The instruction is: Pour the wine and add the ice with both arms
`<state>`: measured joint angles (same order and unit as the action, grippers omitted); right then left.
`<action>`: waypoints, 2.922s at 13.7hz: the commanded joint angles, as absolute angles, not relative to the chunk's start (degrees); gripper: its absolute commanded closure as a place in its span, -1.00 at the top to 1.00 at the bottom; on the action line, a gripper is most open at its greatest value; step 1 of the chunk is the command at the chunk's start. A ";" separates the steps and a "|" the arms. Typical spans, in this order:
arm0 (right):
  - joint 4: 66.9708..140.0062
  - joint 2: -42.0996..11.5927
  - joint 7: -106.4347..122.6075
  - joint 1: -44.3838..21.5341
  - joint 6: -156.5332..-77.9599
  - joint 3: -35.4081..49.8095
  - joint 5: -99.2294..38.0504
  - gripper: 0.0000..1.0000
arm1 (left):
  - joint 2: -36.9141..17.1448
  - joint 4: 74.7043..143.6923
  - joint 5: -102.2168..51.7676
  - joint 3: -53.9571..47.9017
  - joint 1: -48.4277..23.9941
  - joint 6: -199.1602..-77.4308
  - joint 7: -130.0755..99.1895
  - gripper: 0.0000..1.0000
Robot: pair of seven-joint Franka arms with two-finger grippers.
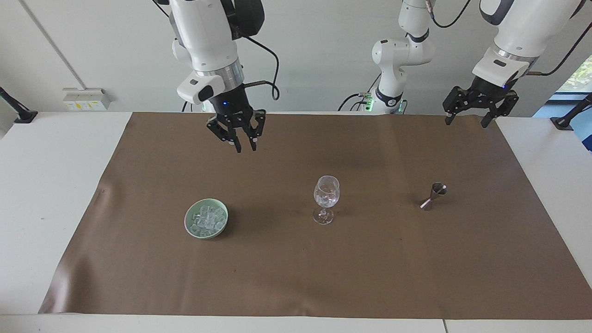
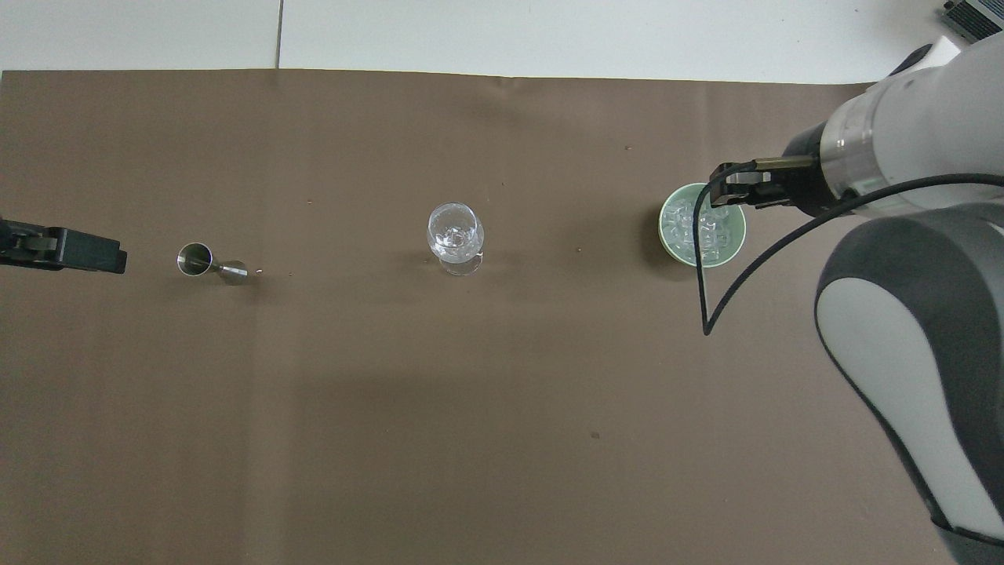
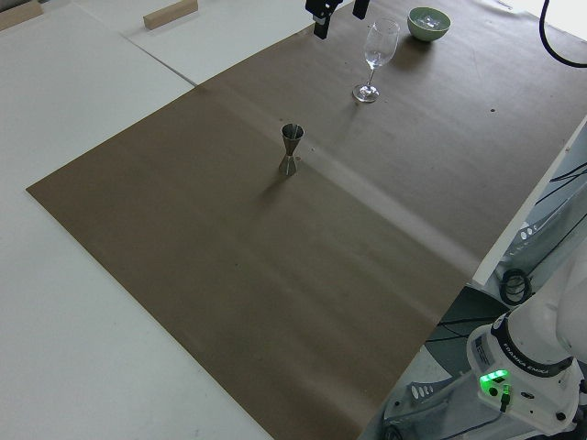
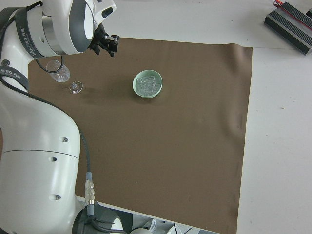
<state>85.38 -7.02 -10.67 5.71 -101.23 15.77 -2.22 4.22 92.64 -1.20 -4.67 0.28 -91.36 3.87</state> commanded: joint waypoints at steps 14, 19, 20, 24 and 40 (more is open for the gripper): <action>88.60 -3.25 -6.08 5.20 -95.21 6.45 -0.43 1.00 | 5.36 93.43 -1.32 -5.54 2.28 -90.35 4.57 1.00; 87.19 -2.02 0.44 0.97 -93.52 0.35 -1.14 1.00 | 5.36 93.25 -1.76 -5.63 2.20 -90.26 4.66 1.00; 87.19 -1.93 0.27 0.97 -93.43 0.53 -1.32 1.00 | 5.62 92.64 -1.76 -5.45 2.20 -90.35 4.66 1.00; 87.19 -0.97 0.18 0.88 -90.80 0.62 -1.32 1.00 | 5.71 92.55 -1.76 -5.01 2.29 -90.35 4.66 1.00; 87.45 2.11 0.35 0.09 -84.02 -1.14 -0.79 1.00 | 5.71 92.46 -1.76 -5.01 2.29 -90.35 4.66 1.00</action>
<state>86.90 1.37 -0.54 0.44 -83.48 -0.52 -0.70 5.09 92.49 -1.20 -4.69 1.34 -91.00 3.96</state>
